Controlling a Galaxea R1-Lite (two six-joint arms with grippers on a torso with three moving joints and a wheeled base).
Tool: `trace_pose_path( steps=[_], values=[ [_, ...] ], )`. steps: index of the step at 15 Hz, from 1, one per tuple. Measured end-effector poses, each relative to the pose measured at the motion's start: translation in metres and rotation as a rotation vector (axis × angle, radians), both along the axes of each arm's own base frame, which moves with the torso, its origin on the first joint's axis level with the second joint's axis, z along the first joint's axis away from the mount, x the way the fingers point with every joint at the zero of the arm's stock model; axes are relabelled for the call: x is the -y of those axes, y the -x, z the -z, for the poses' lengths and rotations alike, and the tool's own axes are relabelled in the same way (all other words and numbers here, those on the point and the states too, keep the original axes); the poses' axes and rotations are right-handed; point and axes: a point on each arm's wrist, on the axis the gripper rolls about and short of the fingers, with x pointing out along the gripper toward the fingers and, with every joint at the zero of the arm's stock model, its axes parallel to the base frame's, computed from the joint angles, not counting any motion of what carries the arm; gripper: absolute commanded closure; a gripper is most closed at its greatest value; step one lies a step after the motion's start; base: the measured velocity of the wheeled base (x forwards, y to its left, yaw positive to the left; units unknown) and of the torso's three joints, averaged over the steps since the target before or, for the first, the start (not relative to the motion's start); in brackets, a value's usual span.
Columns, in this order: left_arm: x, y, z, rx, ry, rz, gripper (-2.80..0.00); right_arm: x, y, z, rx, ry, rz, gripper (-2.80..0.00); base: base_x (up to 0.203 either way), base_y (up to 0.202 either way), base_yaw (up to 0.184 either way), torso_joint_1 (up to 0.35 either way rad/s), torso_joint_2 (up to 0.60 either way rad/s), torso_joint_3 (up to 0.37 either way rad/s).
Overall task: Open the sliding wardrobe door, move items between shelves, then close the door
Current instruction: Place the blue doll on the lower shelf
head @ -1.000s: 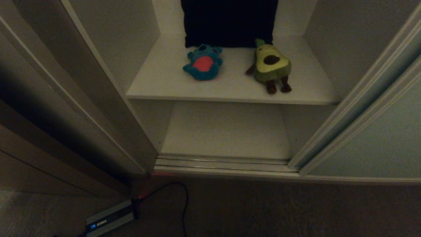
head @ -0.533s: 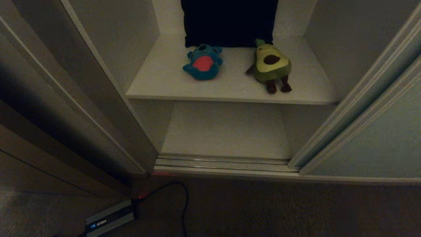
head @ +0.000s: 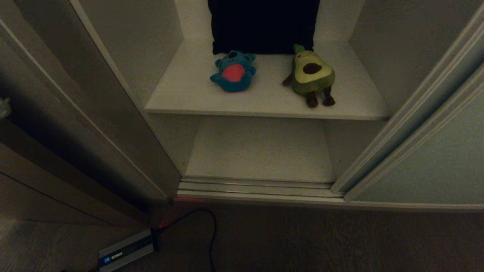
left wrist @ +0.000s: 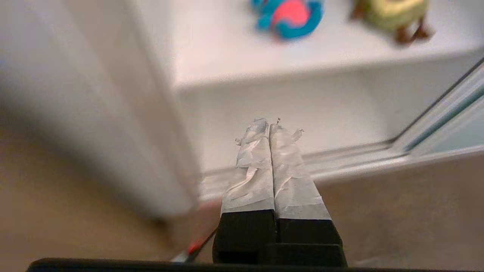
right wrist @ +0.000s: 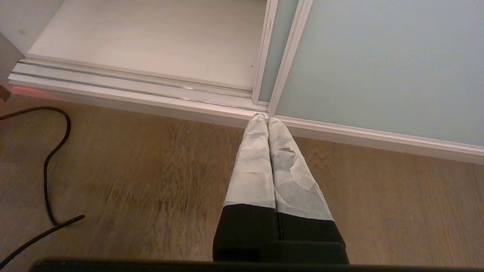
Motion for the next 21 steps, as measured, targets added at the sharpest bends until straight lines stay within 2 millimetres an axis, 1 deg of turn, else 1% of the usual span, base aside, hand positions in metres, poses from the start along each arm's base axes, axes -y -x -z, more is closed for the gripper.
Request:
trace_pose_path(
  steps=[1,2,3,4,6,8,10,12,14,15,19,21],
  values=[
    [0.003,-0.026,-0.020,-0.007,0.015,0.036,0.00,0.000,0.000,0.000,0.000,0.000,0.000,0.00,0.000,0.000,0.000,0.000,0.00,0.000],
    [0.008,-0.053,-0.035,-0.018,0.028,0.068,0.00,0.000,0.000,0.000,0.000,0.000,0.000,0.00,0.000,0.000,0.000,0.000,0.00,0.000],
    [0.015,-0.077,-0.045,-0.029,0.038,0.094,0.00,0.000,0.000,0.000,0.000,0.000,0.000,0.00,0.000,0.000,0.000,0.000,0.00,0.000],
    [0.024,-0.103,-0.052,-0.041,0.048,0.115,-2.80,0.000,0.000,0.000,0.000,0.000,0.000,0.00,0.000,0.000,0.000,0.000,0.00,0.000],
    [0.049,-0.149,-0.055,-0.074,0.056,0.129,-2.80,0.000,0.000,0.000,0.000,0.000,0.000,0.00,0.000,0.000,0.000,0.000,0.00,0.000],
    [0.077,-0.190,-0.049,-0.111,0.062,0.122,-2.80,0.000,0.000,0.000,0.000,0.000,0.000,0.00,0.000,0.000,0.000,0.000,0.00,0.000],
    [0.101,-0.225,-0.039,-0.147,0.080,0.117,-2.80,0.000,0.000,0.000,0.000,0.000,0.000,0.00,0.000,0.000,0.000,0.000,0.00,0.000],
    [0.121,-0.254,-0.026,-0.187,0.111,0.097,-2.80,0.000,0.000,0.000,0.000,0.000,0.001,0.00,0.000,0.000,0.000,0.000,0.00,0.000],
    [0.137,-0.278,-0.010,-0.220,0.135,0.040,-2.80,0.000,0.000,0.000,0.000,0.000,0.000,0.00,0.000,0.000,0.000,0.000,0.00,0.000],
    [0.143,-0.287,-0.003,-0.238,0.151,0.017,-2.80,0.000,0.000,0.000,0.000,0.000,0.000,0.00,0.000,0.000,0.000,0.000,0.00,0.000],
    [0.159,-0.309,0.023,-0.296,0.184,0.014,-2.80,0.000,0.000,0.000,0.000,0.000,0.000,0.00,0.000,0.000,0.000,0.000,0.00,0.000],
    [0.164,-0.320,0.029,-0.261,0.208,0.017,-2.80,0.000,0.000,0.000,0.000,0.000,0.000,0.00,0.000,0.000,0.000,0.000,0.00,0.000]
  ],
)
